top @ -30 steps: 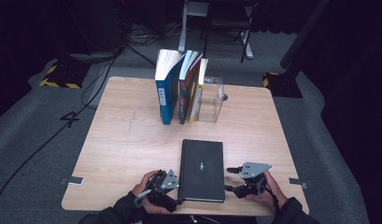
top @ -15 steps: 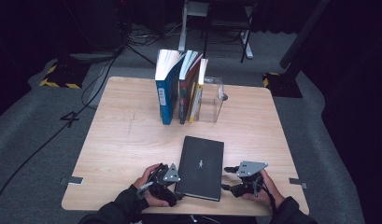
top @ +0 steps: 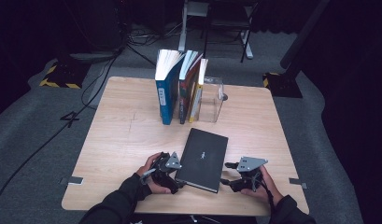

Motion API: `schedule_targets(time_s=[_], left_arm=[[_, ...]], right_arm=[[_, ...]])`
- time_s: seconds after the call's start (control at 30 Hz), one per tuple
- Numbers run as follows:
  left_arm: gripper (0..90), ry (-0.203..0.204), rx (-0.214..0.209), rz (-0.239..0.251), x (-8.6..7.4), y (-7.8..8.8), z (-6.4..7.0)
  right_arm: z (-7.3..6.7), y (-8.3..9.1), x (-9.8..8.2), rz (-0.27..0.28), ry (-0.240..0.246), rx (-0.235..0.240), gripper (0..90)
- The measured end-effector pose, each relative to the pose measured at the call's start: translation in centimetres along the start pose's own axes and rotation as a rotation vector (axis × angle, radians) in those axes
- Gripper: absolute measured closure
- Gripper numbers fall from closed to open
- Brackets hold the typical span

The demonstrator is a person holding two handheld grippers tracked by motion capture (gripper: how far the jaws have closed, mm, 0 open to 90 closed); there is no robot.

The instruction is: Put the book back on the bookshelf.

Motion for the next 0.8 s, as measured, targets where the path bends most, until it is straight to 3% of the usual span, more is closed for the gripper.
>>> schedule_targets(time_s=[0.23,0.57,0.7,0.8], left_arm=[[5.6,0.003,0.000,0.029,-0.2,0.0,-0.2],[5.9,0.007,0.008,0.029,-0.1,-0.1,-0.2],[6.0,0.007,0.008,0.029,-0.1,-0.1,-0.2],[6.0,0.007,0.008,0.029,-0.1,-0.1,-0.2]], right_arm=[[-0.2,-0.2,0.0,-0.004,-0.003,0.015,34.5],[-0.5,-0.2,1.4,0.052,0.002,0.019,34.7],[-0.6,-0.4,0.8,-0.004,0.039,0.029,34.4],[-0.7,-0.5,0.6,-0.006,0.028,0.032,34.4]])
Point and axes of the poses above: each handheld gripper's, and its own axes: y roughly backward along the jaws, x roughly out of its top, z roughly to its right, the point moved 3 cm from there along -y, roughly forward along the jaws, and after that the axes turned 15 degrees about z, right-handed, at the moved point
